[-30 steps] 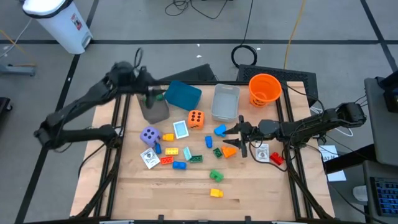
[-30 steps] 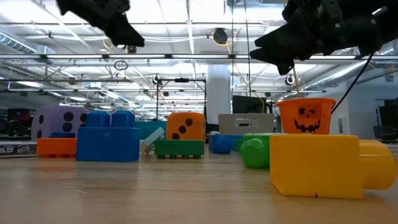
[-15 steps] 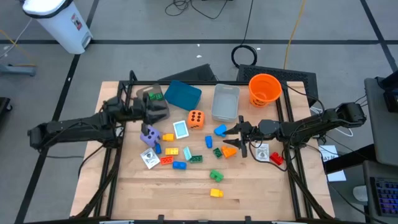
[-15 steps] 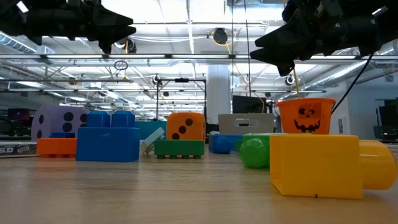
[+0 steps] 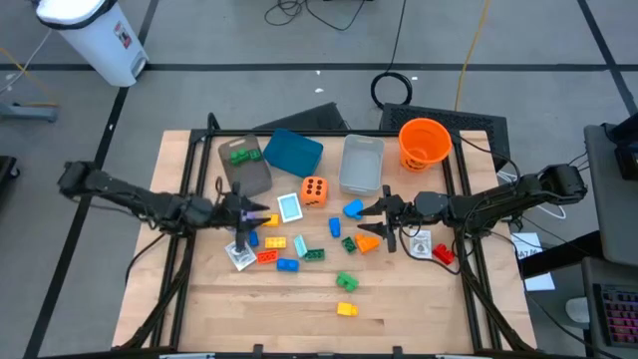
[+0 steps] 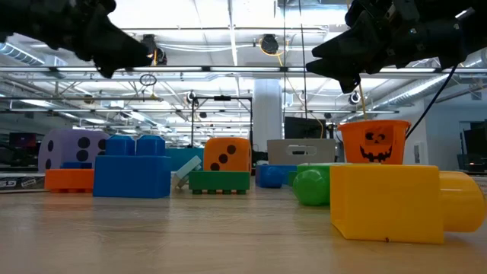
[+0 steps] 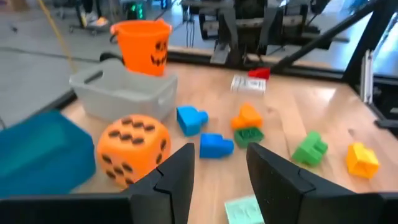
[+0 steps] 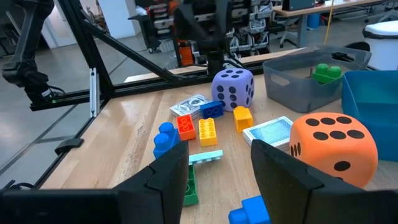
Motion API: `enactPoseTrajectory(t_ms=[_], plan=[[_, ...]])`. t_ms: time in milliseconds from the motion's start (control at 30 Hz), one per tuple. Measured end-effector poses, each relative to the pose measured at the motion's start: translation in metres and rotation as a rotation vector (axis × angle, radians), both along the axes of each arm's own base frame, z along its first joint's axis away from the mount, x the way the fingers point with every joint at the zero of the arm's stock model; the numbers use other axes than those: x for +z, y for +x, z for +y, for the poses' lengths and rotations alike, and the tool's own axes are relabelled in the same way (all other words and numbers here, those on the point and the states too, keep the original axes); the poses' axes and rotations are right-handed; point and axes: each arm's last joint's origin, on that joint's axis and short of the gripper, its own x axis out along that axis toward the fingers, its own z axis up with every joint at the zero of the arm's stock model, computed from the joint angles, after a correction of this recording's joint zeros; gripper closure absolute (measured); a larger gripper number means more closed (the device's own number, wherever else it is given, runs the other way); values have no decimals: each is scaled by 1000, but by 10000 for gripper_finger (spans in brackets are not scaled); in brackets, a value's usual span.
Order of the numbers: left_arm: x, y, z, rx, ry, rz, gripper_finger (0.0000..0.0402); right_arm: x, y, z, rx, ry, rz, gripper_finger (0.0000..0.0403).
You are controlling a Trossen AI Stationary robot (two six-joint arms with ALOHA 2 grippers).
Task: Pick & Place Toys
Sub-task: Put the purple dice into the blue bin
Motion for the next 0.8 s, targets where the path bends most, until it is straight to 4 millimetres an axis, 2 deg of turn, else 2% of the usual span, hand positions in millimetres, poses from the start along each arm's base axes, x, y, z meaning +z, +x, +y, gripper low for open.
enactPoseTrajectory(t_ms=[167,367,800], plan=[[-8,-6,-17,73,23,46,247,0,0,0,0,0,0,236],[-12,-13,-24,151,105,103,247,0,0,0,0,0,0,236],[33,-18,-23,172,151,374,247,0,0,0,0,0,0,236]])
